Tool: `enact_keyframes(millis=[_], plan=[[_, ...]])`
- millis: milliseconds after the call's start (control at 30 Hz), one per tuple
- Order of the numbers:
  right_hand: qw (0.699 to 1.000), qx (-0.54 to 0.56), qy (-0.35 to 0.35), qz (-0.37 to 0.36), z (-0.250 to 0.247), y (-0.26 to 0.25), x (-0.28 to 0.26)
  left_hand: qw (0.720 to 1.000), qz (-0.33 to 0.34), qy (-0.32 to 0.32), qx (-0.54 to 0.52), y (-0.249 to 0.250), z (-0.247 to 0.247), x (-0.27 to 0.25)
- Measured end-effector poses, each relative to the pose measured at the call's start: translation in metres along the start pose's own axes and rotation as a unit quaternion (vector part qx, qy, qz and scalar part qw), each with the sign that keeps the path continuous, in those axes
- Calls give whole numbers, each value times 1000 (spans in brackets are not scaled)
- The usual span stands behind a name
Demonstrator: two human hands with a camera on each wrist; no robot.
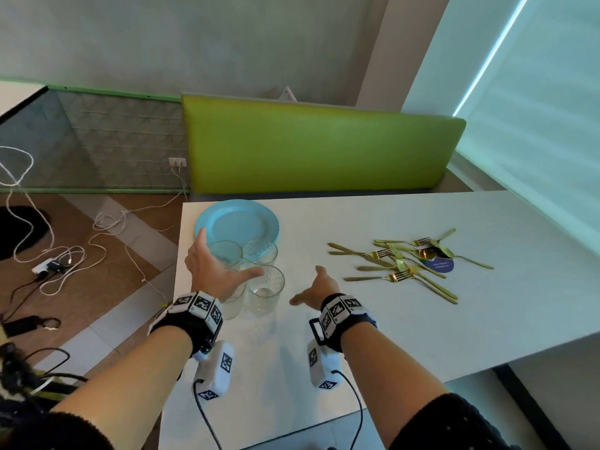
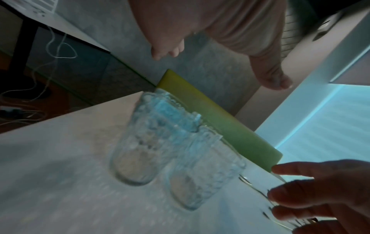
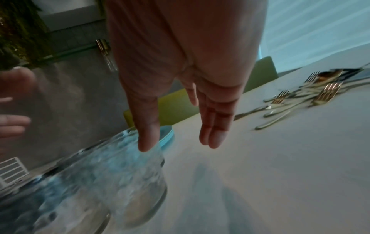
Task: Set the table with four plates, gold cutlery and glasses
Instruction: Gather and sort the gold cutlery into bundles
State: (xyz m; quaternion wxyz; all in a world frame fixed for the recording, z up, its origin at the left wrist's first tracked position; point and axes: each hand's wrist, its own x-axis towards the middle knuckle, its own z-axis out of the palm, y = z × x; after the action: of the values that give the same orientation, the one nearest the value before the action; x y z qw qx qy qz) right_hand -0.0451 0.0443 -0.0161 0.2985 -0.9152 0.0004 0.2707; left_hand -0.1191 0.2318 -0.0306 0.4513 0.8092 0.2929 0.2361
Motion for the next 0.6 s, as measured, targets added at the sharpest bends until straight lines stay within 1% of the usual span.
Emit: enact_keyframes(millis=[133, 233, 333, 400, 500, 600], plan=[[1000, -6, 27, 6, -33, 14, 1, 999, 12, -41, 8, 50, 18, 5], [999, -1, 38, 14, -56, 35, 8, 996, 63, -65, 24, 77, 50, 15], [999, 8, 45, 17, -80, 60, 18, 989, 95, -104, 36, 101, 90, 19], [999, 5, 45, 31, -100, 81, 28, 980, 106, -156, 61, 117, 122, 20], [996, -4, 48, 69, -134, 108, 44, 959, 103, -244, 99, 134, 171, 24], [995, -7, 47, 88, -168, 132, 62, 936, 106, -304, 141, 142, 215, 32]])
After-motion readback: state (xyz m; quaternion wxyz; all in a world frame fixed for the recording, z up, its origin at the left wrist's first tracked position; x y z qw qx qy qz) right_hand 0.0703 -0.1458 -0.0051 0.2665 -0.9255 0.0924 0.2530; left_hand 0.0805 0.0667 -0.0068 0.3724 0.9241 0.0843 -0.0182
